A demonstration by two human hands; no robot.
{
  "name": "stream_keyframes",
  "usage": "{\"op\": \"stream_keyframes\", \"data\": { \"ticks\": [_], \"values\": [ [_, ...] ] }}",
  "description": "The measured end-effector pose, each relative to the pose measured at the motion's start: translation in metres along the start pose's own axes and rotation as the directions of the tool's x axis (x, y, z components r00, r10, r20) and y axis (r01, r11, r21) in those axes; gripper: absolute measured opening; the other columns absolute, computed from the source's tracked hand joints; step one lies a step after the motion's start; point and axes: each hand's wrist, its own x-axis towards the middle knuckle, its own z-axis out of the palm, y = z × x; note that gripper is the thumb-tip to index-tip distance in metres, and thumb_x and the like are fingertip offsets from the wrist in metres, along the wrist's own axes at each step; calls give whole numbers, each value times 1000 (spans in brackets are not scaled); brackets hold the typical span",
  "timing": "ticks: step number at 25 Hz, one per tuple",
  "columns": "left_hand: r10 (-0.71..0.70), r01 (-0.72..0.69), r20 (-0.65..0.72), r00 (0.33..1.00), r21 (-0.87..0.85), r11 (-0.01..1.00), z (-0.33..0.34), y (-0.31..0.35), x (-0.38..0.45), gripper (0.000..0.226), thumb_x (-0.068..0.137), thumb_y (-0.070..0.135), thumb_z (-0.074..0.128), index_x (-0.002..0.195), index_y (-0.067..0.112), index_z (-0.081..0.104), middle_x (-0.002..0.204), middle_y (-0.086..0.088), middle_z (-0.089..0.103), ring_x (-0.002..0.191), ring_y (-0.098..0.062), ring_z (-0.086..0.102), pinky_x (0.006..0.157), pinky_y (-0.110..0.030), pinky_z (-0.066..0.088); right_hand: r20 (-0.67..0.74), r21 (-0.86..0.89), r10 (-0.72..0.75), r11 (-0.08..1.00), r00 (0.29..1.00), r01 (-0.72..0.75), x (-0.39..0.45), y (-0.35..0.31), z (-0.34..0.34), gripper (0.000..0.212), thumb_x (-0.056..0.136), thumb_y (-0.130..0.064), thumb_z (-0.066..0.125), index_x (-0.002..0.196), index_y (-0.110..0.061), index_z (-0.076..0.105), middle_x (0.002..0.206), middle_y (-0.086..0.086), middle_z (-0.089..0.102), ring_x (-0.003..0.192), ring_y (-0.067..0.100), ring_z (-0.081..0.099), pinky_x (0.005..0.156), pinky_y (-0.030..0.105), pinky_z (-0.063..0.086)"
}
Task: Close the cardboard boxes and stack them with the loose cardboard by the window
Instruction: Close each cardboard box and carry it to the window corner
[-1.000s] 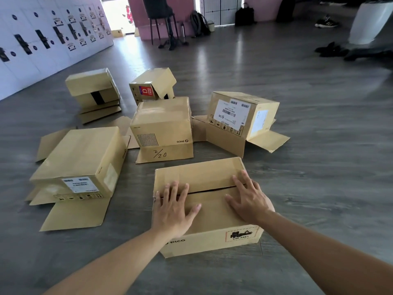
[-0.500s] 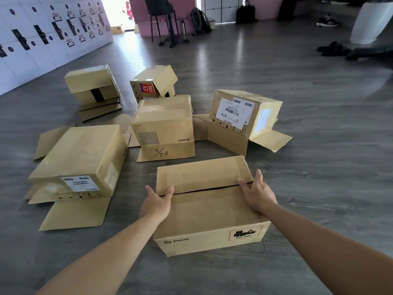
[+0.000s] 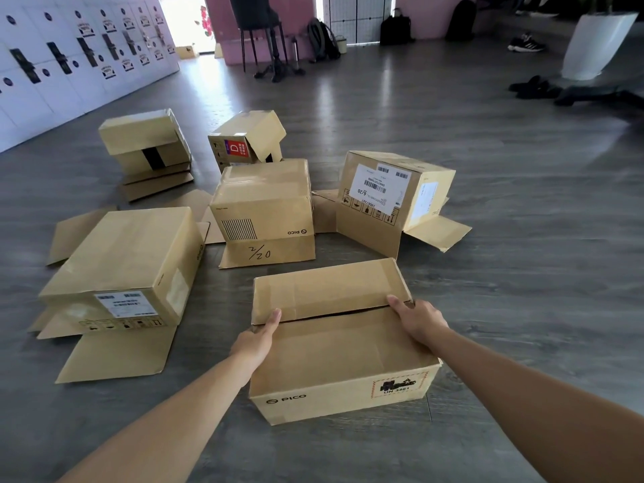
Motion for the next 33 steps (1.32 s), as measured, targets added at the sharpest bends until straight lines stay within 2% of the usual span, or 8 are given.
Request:
{"op": "stream_keyframes", "data": {
  "ticks": [2, 6, 9, 13, 17, 22, 26, 33],
  "values": [
    [11, -10, 28, 1000, -33, 999, 0, -4, -4, 100, 76, 86, 48, 146, 15, 45, 141, -9, 52, 120, -29, 50, 92, -40, 39, 0, -2, -1, 1000, 1000, 1, -2, 5, 0, 80, 87, -78, 41, 129, -12, 54, 114, 10, 62, 96, 27, 63, 86, 42, 55],
    [33, -27, 64, 997, -90, 996, 2, -6, -10, 95, 72, 86, 56, 140, 19, 51, 137, -7, 56, 127, -31, 50, 103, -43, 40, -25, -1, -2, 1000, 1000, 2, -8, 15, -3, 77, 87, -78, 42, 127, -13, 55, 107, 7, 61, 93, 27, 62, 83, 40, 54],
    [77, -67, 63, 995, -145, 987, 7, 0, -15, 91, 71, 83, 58, 137, 21, 53, 124, -3, 58, 115, -27, 53, 98, -42, 40, -42, 23, 3, 1000, 999, -2, -15, 15, -13, 77, 87, -78, 41, 127, -14, 54, 109, 7, 61, 95, 27, 62, 83, 41, 53],
    [171, -157, 64, 983, -181, 971, 8, 26, -21, 92, 68, 85, 56, 136, 23, 53, 129, -2, 59, 125, -30, 53, 107, -45, 41, -124, 58, -59, 996, 991, 66, -18, 3, -44, 74, 86, -79, 41, 124, -17, 57, 108, 4, 62, 98, 26, 61, 85, 40, 51],
    [244, -230, 39, 969, -221, 948, -3, 67, -32, 79, 65, 87, 57, 121, 32, 54, 118, 4, 59, 118, -25, 54, 106, -44, 43, -193, 84, -119, 987, 974, 138, -22, -22, -85, 67, 85, -79, 41, 117, -22, 59, 106, 1, 63, 97, 25, 60, 82, 39, 47],
    [352, -339, -11, 936, -292, 894, -32, 158, -55, 68, 65, 85, 61, 112, 37, 50, 102, 17, 55, 101, -14, 49, 95, -34, 40, -330, 118, -180, 966, 926, 230, -30, -76, -157, 64, 87, -77, 43, 110, -19, 59, 111, 7, 66, 98, 29, 60, 81, 38, 45],
    [440, -443, -68, 896, -226, 867, -78, 255, -111, 58, 69, 87, 56, 105, 41, 52, 93, 21, 57, 85, -10, 51, 74, -26, 39, -415, 189, -171, 944, 893, 269, -74, -133, -238, 59, 86, -76, 45, 90, -19, 58, 97, 5, 66, 94, 31, 60, 77, 39, 43],
    [541, -538, -26, 840, -155, 828, -166, 428, -289, 64, 70, 88, 55, 115, 43, 56, 99, 20, 58, 100, -13, 52, 88, -31, 39, -484, 260, -124, 925, 866, 278, -198, -218, -435, 62, 86, -78, 44, 96, -19, 61, 98, 4, 67, 92, 27, 61, 86, 44, 50]
  ]
}}
